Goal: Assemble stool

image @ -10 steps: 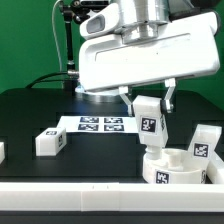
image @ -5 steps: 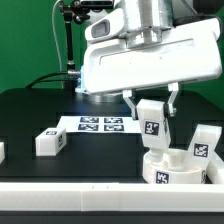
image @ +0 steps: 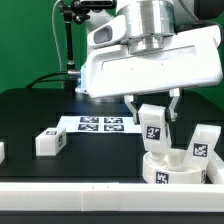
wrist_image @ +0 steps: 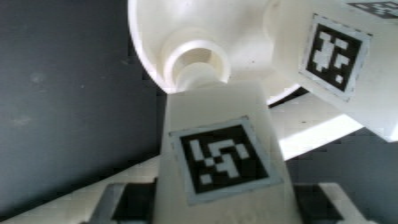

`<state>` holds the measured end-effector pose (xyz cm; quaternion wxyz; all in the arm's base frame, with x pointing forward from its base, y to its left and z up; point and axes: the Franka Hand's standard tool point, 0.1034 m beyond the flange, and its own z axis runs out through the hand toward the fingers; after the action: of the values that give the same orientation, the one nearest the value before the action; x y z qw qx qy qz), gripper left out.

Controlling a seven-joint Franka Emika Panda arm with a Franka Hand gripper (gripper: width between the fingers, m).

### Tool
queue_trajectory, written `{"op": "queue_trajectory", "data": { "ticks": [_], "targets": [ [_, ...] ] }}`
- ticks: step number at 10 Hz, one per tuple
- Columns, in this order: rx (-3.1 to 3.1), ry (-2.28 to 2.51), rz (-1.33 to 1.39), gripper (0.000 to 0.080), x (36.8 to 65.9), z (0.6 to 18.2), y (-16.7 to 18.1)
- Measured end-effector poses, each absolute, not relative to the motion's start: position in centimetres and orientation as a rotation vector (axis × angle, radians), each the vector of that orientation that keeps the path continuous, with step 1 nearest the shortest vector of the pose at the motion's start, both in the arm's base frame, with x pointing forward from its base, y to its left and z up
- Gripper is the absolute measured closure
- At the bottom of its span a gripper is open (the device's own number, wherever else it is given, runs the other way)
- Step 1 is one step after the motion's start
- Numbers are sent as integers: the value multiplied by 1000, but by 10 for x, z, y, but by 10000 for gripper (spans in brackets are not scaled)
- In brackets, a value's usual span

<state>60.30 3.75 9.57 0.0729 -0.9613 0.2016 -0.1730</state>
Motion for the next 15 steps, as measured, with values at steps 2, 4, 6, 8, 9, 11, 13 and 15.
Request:
{"op": "queue_trajectory", "data": {
  "ticks": [2, 4, 6, 8, 9, 11, 13, 15],
  "targets": [
    [-2888, 606, -520, 472, 603, 96, 38],
    [-2888, 606, -520, 472, 603, 96, 37],
    [-2892, 606, -515, 472, 599, 92, 38],
    [-2899, 603, -510, 472, 595, 86, 39],
    [-2902, 604, -504, 472, 594, 83, 39],
    [-2904, 605, -502, 472, 593, 81, 38],
    [-2907, 606, -531, 472, 595, 80, 36],
    [-2907, 608, -563, 472, 597, 80, 35]
  ]
}}
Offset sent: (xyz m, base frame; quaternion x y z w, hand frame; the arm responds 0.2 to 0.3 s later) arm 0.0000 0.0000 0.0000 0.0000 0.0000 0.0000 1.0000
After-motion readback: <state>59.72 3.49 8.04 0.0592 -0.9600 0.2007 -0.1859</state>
